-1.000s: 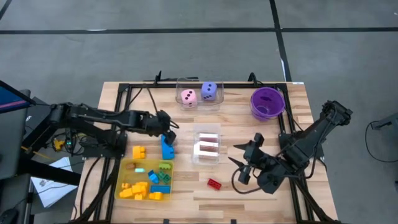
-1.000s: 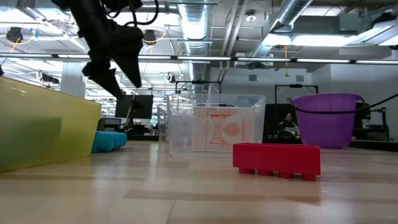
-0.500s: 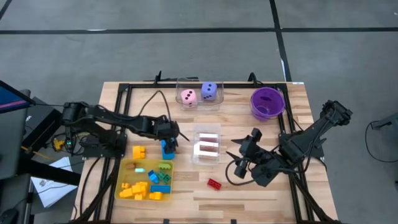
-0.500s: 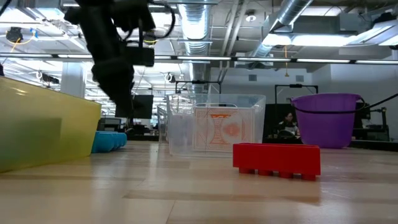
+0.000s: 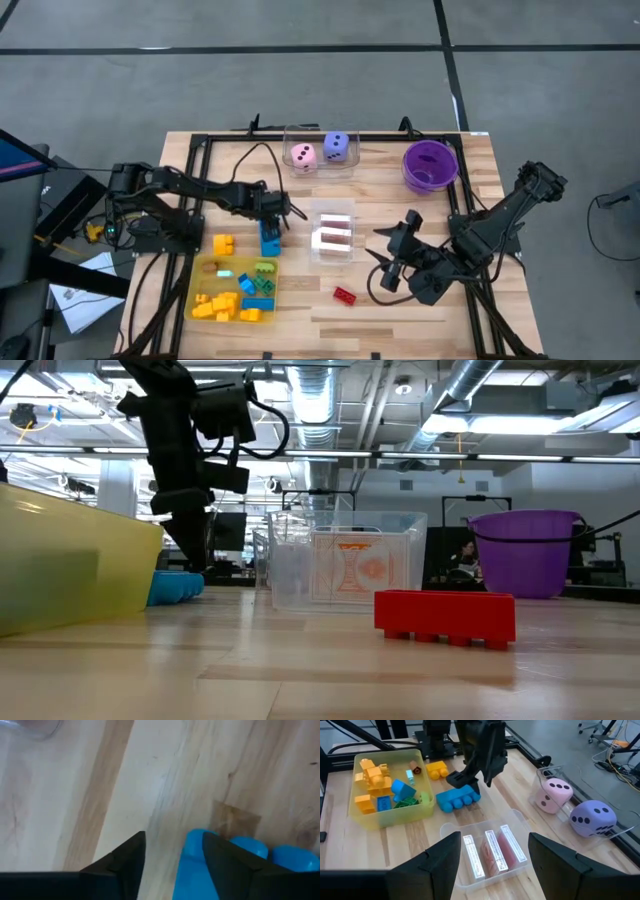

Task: Pick & Place Toys
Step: Put the light blue game piece into the yellow bin

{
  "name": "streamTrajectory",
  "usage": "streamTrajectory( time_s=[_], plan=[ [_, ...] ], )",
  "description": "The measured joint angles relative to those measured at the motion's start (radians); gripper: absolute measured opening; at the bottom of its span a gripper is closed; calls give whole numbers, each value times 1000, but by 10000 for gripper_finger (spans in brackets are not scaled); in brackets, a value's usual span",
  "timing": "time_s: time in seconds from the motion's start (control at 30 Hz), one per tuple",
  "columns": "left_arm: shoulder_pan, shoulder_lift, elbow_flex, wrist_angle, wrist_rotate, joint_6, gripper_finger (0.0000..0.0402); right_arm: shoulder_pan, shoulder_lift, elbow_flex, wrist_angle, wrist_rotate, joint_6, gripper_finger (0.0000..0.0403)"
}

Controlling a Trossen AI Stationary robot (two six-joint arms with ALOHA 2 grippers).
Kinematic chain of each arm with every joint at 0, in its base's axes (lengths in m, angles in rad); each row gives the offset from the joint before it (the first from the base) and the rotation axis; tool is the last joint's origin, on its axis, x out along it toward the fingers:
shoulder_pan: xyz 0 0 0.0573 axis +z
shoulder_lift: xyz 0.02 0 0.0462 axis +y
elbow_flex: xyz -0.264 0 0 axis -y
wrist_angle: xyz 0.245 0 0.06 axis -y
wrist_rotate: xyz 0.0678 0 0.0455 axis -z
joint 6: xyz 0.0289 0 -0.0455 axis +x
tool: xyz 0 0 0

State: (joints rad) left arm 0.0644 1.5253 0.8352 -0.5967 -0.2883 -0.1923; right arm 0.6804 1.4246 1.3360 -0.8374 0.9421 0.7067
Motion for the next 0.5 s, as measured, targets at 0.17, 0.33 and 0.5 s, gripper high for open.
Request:
streamTrajectory(
  time_s=[0.17,0.33,0.5],
  plan=[
    [5,0,0,1,86,38,166,0,0,0,0,-1,0,225],
    [-3,0,0,-2,87,77,162,0,0,0,1,-2,0,225],
    [-3,0,0,-2,87,89,162,0,0,0,1,-2,1,225]
  ],
)
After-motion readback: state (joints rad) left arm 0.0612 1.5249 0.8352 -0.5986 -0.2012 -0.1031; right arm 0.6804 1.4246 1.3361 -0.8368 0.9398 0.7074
